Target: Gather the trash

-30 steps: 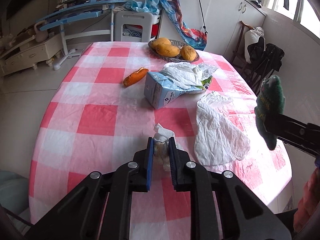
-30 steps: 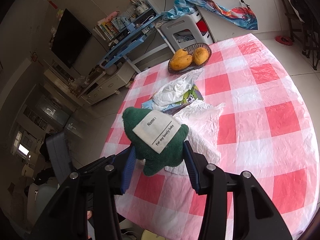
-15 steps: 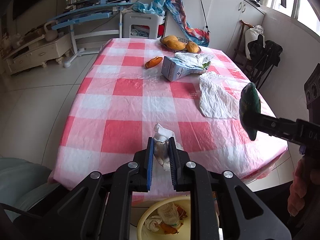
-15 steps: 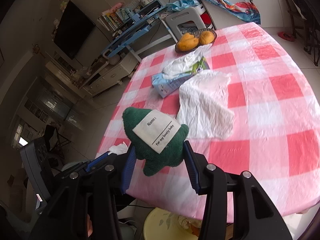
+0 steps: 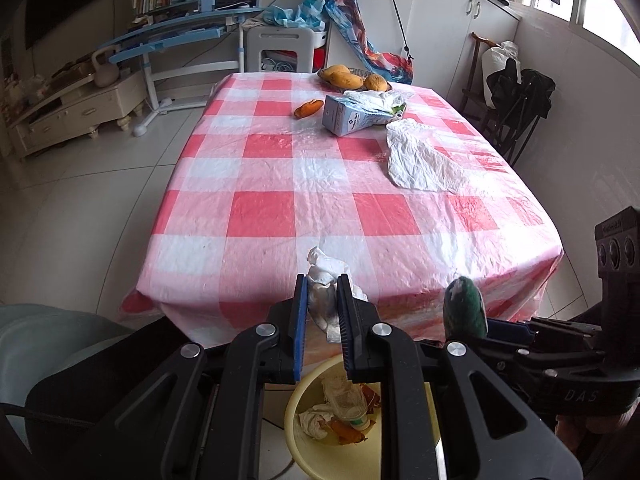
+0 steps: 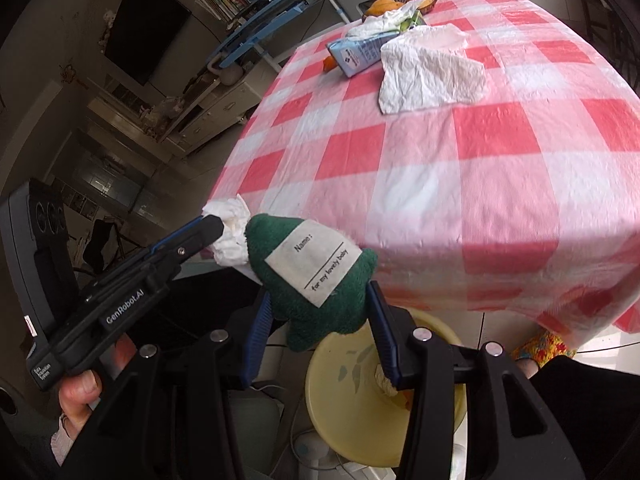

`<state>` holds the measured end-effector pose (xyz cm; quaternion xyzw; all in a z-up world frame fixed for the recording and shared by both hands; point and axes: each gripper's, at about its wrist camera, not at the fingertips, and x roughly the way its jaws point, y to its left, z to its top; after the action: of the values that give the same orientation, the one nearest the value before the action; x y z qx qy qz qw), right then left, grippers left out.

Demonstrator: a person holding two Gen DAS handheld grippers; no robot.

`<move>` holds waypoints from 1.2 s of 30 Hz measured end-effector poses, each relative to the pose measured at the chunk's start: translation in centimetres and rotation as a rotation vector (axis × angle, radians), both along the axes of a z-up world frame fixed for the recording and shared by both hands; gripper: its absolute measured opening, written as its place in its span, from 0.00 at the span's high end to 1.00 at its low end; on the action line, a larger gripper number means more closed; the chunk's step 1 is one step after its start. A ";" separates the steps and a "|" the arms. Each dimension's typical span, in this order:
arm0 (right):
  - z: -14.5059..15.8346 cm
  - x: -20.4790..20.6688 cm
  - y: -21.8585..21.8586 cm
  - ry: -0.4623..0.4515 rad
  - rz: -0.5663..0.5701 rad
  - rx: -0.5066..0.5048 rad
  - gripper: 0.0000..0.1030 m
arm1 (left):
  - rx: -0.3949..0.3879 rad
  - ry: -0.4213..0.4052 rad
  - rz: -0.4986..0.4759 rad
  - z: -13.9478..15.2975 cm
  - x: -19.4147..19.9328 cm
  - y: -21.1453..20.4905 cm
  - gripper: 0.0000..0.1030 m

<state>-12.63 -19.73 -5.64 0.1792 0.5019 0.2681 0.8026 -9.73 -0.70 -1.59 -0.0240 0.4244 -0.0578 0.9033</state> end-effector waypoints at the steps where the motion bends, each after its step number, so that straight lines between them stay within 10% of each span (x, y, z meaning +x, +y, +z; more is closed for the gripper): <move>1: -0.2 -0.4 0.1 0.007 0.003 -0.002 0.55 | -0.001 0.002 -0.002 -0.1 -0.3 0.0 0.86; 16: 0.1 -1.8 -1.3 -0.027 -0.110 -0.004 0.39 | 0.005 0.034 -0.075 -0.7 -3.3 -1.5 0.86; 25: 1.4 -1.5 -4.6 -0.137 -0.334 -0.018 0.22 | 0.099 0.234 -0.279 -5.4 -4.3 -5.1 0.85; 28: 1.5 -1.4 -4.9 -0.145 -0.363 -0.032 0.22 | 0.100 0.203 -0.259 -4.8 -4.2 -4.7 0.78; 33: 1.5 -1.3 -4.6 -0.168 -0.369 -0.088 0.20 | 0.062 -0.003 -0.101 -0.9 -3.9 -1.9 0.23; 36: 1.5 -1.2 -4.1 -0.187 -0.359 -0.131 0.19 | 0.030 -0.090 -0.006 0.5 -3.9 0.1 0.15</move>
<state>-13.86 -23.80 -4.18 0.1875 0.4018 0.1030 0.8904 -13.59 -0.61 -1.05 -0.0067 0.3840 -0.0550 0.9217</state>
